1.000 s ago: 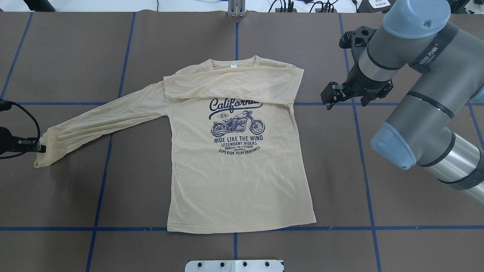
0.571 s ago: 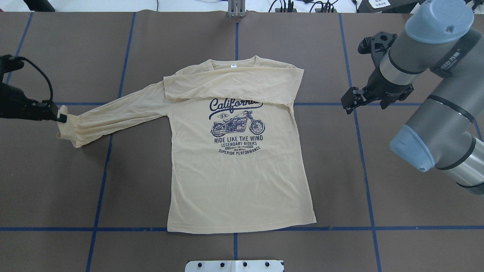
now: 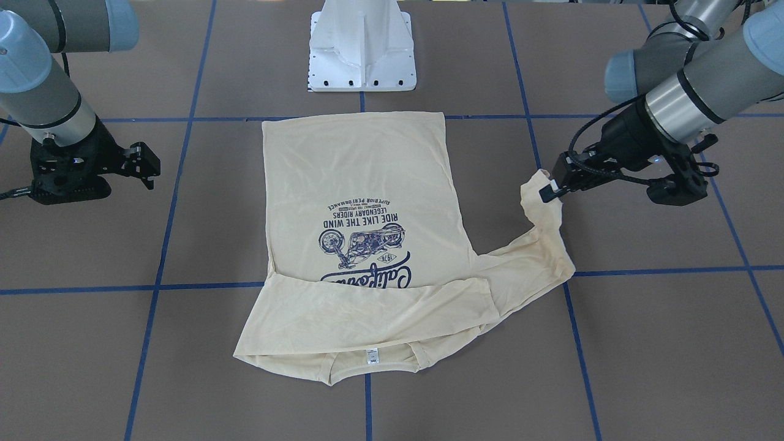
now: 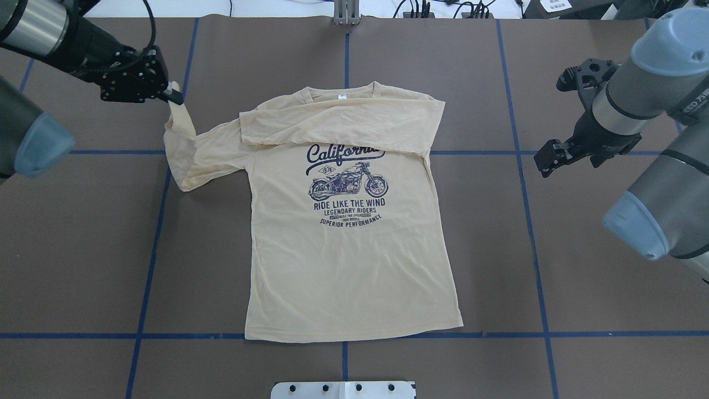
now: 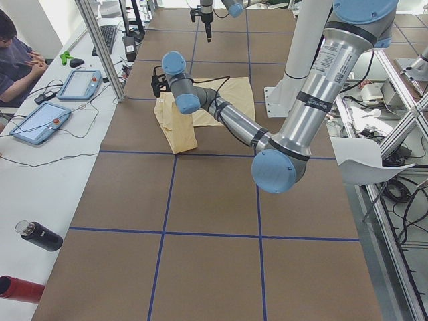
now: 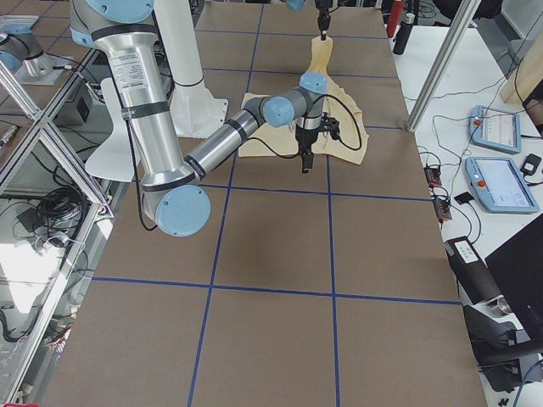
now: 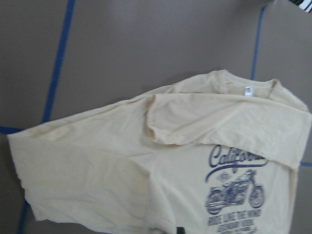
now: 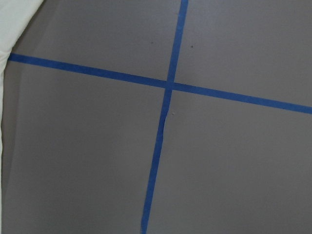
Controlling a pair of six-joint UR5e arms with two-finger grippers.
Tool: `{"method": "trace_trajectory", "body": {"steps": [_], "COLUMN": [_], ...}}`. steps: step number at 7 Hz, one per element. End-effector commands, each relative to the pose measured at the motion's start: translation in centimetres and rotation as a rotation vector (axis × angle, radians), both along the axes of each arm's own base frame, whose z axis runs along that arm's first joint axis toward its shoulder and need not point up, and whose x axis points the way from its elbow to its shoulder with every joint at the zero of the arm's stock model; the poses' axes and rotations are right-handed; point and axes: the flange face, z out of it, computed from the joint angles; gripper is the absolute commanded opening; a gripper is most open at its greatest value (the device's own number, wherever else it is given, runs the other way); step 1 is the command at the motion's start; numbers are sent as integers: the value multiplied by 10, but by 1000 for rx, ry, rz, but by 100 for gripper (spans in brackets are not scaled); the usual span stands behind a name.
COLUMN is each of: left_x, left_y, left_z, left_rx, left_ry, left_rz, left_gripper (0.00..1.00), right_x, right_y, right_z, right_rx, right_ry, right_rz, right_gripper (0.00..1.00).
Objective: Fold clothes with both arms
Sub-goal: 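Carry the held sleeve across the shirt toward the collar with the left gripper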
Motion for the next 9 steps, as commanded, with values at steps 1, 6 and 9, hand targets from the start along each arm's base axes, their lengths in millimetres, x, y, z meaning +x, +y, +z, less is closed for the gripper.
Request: {"method": "trace_trajectory", "body": {"steps": [1,6,9], "left_x": [69,253,352], "left_y": [-8,-2,28], "left_z": [-117,-131,-99], "left_rx": [-112,-88,-49], "left_ry": [93,119,112], "left_rz": [43,-44,-97], "left_gripper": [0,0,0], "right_x": [5,4,0], "right_y": [2,1,-3], "right_z": [10,13,14], "right_rx": [-10,-21,-27], "right_ry": [11,19,23], "right_rz": [2,10,13], "right_gripper": [100,100,100]}}
